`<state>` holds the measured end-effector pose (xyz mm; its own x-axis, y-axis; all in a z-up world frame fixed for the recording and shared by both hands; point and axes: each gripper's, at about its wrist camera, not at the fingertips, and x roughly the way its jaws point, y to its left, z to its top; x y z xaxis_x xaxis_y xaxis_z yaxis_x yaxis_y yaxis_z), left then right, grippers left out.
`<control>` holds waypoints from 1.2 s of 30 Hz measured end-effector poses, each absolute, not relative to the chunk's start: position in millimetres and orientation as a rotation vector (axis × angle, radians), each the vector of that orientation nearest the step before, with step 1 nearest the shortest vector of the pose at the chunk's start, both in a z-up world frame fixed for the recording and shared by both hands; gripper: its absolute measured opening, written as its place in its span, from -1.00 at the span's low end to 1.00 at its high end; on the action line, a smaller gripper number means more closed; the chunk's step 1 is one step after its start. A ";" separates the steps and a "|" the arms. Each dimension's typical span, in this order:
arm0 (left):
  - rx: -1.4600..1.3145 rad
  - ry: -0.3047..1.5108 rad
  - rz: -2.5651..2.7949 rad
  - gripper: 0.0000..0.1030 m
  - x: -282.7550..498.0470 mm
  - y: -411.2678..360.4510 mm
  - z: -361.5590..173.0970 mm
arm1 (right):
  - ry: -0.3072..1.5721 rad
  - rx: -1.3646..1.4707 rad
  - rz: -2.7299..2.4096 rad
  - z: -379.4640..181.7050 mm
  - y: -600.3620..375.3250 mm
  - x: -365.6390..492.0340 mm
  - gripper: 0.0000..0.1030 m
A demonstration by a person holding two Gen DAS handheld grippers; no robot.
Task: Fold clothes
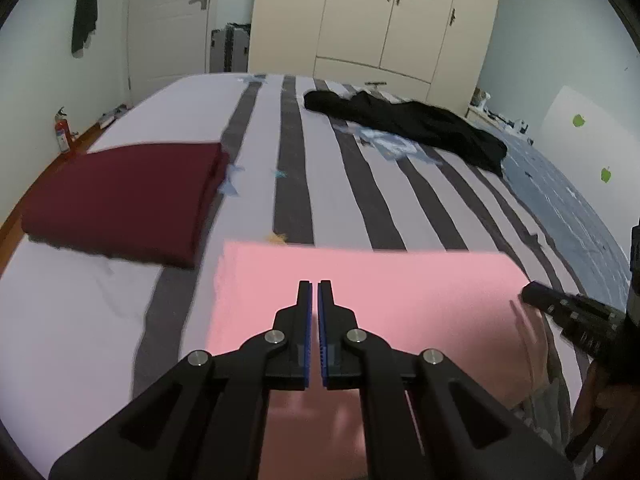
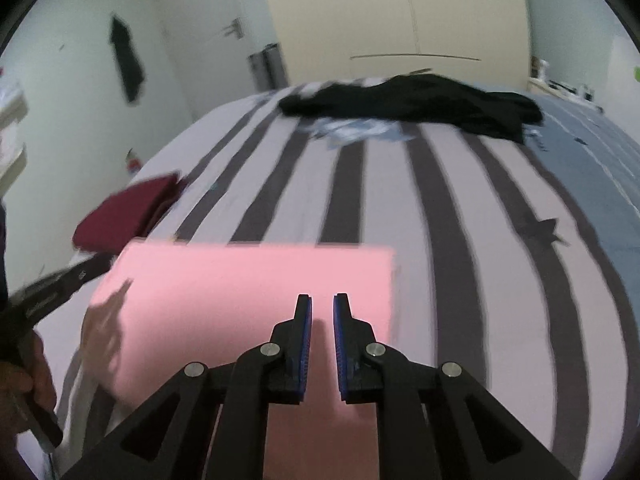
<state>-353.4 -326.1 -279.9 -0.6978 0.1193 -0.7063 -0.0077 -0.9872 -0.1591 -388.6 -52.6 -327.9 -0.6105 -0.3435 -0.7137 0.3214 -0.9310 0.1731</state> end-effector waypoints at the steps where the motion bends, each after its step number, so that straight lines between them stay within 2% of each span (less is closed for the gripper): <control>1: -1.212 -0.229 2.827 -0.96 -354.1 -327.3 -284.6 | -0.039 1.145 -2.520 -334.0 -55.4 -386.5 -0.79; 5: -1.292 -0.255 2.858 -0.96 -360.0 -344.2 -302.1 | -0.095 1.206 -2.534 -354.7 -45.8 -389.4 -0.91; 10: -1.330 -0.263 2.911 -0.97 -360.1 -367.5 -300.8 | -0.129 1.228 -2.592 -353.5 -21.2 -397.7 -0.93; 13: -1.300 -0.302 2.917 -0.97 -350.0 -371.5 -292.2 | -0.191 1.283 -2.639 -355.1 0.9 -406.4 -0.77; 18: -1.201 -0.337 2.815 -0.97 -352.3 -336.3 -280.5 | -0.135 1.176 -2.618 -331.6 -17.5 -404.2 -0.77; 24: -1.178 -0.384 2.673 -0.97 -365.3 -290.8 -284.8 | -0.200 1.133 -2.479 -327.8 -60.2 -401.6 -0.72; 27: -1.191 -0.378 2.662 -0.97 -364.2 -282.9 -285.7 | -0.058 1.139 -2.555 -326.4 -67.8 -397.7 -0.70; 29: -1.201 -0.382 2.664 -0.97 -362.0 -283.3 -286.2 | -0.027 1.159 -2.614 -326.8 -54.4 -397.2 -0.70; 32: -1.221 -0.343 2.683 -0.97 -366.6 -289.3 -292.2 | -0.141 1.237 -2.669 -334.9 -12.7 -404.9 -0.70; 36: -1.257 -0.291 2.728 -0.97 -365.7 -306.2 -300.2 | -0.116 1.327 -2.721 -349.3 18.2 -422.7 -0.70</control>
